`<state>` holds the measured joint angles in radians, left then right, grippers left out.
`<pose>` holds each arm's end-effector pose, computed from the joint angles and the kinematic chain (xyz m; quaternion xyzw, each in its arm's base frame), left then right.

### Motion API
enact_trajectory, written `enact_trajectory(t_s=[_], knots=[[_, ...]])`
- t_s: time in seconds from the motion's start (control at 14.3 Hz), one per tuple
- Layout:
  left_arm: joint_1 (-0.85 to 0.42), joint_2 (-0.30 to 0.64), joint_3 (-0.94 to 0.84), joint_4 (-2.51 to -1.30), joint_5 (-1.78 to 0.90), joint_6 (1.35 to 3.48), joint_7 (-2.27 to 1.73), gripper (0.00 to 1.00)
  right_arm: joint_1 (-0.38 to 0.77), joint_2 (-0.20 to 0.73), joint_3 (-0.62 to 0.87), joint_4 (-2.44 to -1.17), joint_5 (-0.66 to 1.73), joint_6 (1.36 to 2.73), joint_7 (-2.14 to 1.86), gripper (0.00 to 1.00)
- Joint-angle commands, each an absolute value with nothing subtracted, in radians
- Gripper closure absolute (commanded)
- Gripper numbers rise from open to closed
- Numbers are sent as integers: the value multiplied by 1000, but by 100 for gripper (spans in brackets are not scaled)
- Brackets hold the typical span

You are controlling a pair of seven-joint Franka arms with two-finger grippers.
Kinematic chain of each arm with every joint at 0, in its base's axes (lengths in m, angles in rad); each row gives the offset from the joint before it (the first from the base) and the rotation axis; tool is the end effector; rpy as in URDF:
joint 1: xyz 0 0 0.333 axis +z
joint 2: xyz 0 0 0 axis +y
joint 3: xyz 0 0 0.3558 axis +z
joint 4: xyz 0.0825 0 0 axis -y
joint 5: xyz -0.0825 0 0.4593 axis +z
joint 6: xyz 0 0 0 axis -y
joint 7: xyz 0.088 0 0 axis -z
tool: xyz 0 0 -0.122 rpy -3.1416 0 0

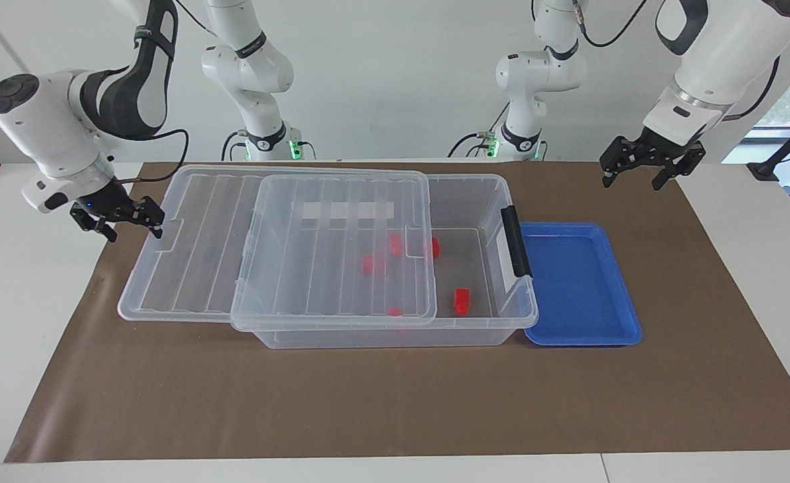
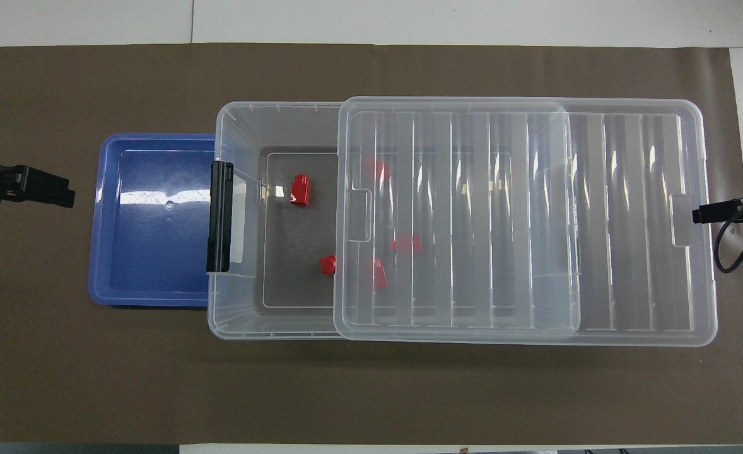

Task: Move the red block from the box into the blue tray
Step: 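Slide the clear lid away from the blue tray with the right gripper, then reach the left gripper into the opened box toward a red block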

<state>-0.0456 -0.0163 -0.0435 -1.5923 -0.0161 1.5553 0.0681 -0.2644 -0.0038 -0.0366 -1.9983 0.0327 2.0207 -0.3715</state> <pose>0.6192 -0.0575 0.6464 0.9968 -0.0785 -0.0104 0.0076 0.5975 -0.1831 0.4559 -0.9994 -0.0283 -0.0173 0.0097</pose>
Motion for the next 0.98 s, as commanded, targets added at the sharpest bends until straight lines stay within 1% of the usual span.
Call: enact_trajectory(t_s=[0.0,0.28,0.49,0.63,0.77,0.91], knots=[[-89,-49,-63,-1632,-3,1604,40,0,-301,-5,-31,-1997,14,2034,-422,0],[-199,-37,-64,-1647,-3,1673,-23,0,-319,-5,-31,-1997,14,2036,-445,0],[-306,-49,-63,-1770,-3,1803,-89,0,-345,-5,-31,-1997,14,2037,-453,0],[-343,-38,-64,-1811,-2,1888,-178,0,-350,-5,-32,-1997,14,2037,-465,0],[-382,-14,-64,-1850,-3,1954,-219,0,-356,-5,-32,-1997,14,2037,-480,0],[-417,38,-64,-1852,-2,1995,-294,0,-357,-5,-31,-1997,14,2036,-479,0]])
